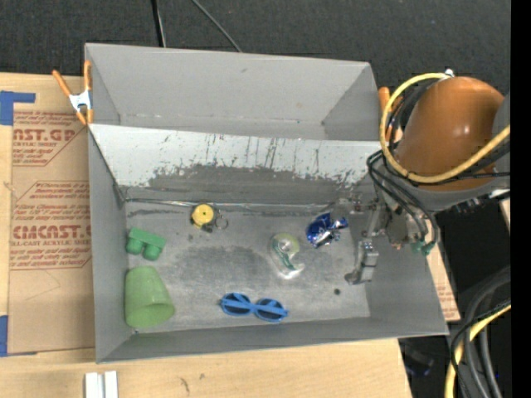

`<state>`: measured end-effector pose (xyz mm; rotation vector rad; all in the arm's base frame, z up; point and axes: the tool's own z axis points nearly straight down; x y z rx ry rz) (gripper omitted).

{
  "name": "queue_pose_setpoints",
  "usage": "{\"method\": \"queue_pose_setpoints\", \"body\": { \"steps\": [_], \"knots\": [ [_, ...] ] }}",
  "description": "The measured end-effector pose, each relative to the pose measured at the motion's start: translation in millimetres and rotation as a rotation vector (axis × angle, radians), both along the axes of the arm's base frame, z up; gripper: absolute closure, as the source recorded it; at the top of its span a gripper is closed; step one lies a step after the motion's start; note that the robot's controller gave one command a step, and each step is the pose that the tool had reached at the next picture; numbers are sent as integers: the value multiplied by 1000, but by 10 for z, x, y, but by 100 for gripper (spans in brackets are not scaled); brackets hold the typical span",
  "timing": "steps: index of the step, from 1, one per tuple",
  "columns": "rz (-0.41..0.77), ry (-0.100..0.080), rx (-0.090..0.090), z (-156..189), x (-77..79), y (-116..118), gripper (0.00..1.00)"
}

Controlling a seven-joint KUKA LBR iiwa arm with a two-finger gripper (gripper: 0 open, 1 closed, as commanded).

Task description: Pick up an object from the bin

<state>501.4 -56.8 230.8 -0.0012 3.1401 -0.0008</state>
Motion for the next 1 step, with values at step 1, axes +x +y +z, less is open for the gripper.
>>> {"method": "queue_pose_setpoints", "body": {
  "steps": [1],
  "knots": [
    [180, 3, 1, -1261, 553, -135, 0]
  ]
}}
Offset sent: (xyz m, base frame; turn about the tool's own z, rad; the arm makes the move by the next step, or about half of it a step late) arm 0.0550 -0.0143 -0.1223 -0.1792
